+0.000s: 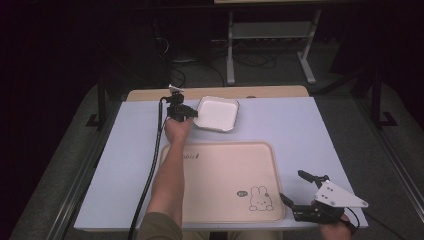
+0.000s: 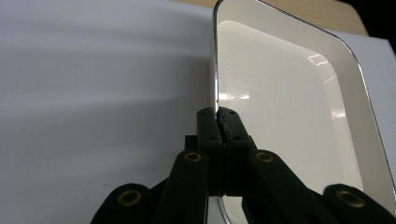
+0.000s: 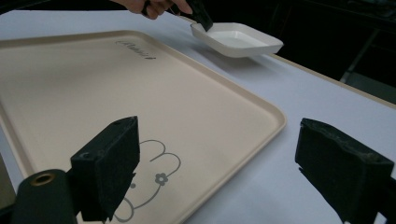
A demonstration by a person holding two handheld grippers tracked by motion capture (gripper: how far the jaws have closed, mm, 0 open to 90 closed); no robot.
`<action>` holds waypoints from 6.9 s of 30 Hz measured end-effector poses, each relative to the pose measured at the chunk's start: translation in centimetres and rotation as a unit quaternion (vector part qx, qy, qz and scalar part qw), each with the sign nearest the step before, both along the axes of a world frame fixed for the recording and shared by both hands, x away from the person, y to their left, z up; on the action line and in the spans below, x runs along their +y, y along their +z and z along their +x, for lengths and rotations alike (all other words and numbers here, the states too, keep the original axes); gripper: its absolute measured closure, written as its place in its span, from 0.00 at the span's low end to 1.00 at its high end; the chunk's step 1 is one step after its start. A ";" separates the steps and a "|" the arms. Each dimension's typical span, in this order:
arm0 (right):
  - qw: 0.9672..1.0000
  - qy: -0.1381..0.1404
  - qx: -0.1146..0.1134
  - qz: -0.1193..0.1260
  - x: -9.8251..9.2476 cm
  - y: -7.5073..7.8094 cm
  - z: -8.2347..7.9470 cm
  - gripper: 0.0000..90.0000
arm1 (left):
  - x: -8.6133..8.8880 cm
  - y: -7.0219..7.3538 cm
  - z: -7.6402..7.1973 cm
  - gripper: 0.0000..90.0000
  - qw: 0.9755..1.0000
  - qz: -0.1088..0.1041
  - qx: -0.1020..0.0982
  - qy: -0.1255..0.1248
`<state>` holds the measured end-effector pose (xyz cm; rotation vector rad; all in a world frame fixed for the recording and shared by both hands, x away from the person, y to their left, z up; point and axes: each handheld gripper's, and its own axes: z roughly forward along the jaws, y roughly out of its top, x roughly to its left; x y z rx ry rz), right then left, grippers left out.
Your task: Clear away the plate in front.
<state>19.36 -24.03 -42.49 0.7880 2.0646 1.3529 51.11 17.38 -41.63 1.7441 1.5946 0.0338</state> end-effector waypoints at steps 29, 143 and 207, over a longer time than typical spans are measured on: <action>1.000 -0.003 0.000 -0.003 0.1 -0.1 0.0 0.14 | 3.7 5.1 -4.7 0.99 0.998 -0.025 -0.052 -0.036; 1.000 -0.003 -0.004 -0.013 0.3 0.0 -0.1 0.14 | 3.1 -2.5 -23.9 0.89 1.000 -0.018 -0.001 -0.012; 1.000 -0.012 0.004 -0.007 0.1 -0.1 0.2 0.14 | 3.3 0.0 -25.8 0.59 0.981 0.010 -0.125 -0.151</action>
